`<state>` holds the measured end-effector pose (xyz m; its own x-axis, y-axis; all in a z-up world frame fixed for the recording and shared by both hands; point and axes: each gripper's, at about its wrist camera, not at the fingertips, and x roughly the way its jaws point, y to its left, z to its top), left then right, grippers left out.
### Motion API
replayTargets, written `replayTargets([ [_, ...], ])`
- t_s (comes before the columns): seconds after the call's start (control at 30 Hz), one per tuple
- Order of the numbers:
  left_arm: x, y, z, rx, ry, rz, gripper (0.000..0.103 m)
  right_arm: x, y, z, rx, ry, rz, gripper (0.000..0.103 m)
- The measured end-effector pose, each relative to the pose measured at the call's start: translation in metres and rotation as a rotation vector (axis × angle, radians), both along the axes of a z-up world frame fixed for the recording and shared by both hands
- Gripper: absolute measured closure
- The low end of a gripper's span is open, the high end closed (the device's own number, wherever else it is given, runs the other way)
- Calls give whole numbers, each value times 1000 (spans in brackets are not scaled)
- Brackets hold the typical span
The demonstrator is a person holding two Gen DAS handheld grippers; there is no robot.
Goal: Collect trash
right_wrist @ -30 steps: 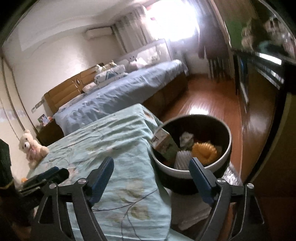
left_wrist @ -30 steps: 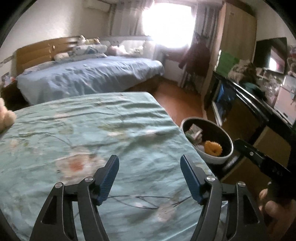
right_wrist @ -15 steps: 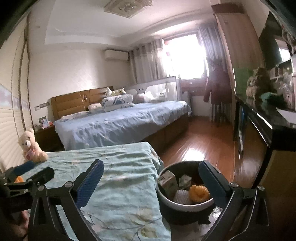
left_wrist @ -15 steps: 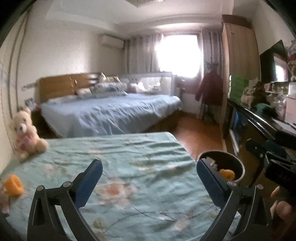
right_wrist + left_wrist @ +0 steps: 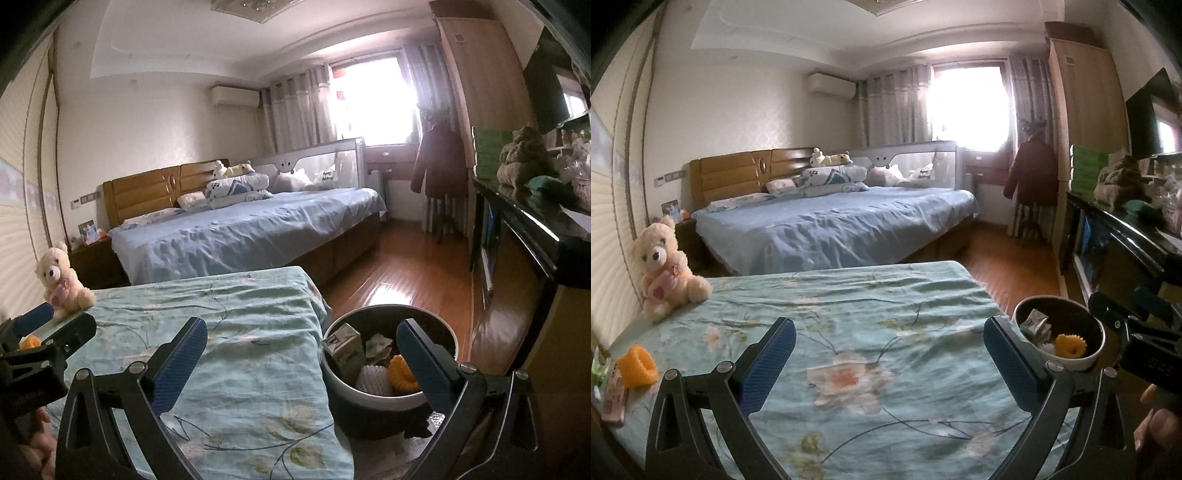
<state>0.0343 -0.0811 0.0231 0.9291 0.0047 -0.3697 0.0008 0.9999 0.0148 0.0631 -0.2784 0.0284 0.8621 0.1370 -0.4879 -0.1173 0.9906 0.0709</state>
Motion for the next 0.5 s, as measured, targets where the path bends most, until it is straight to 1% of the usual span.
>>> replayTargets([
  [0.13,4,3,0,7,-3,6,1,2,-1,0,5,7,0,0],
  [0.5,9,8,-1,-4,3,1,1,4,-1,-1,8,10,3,0],
])
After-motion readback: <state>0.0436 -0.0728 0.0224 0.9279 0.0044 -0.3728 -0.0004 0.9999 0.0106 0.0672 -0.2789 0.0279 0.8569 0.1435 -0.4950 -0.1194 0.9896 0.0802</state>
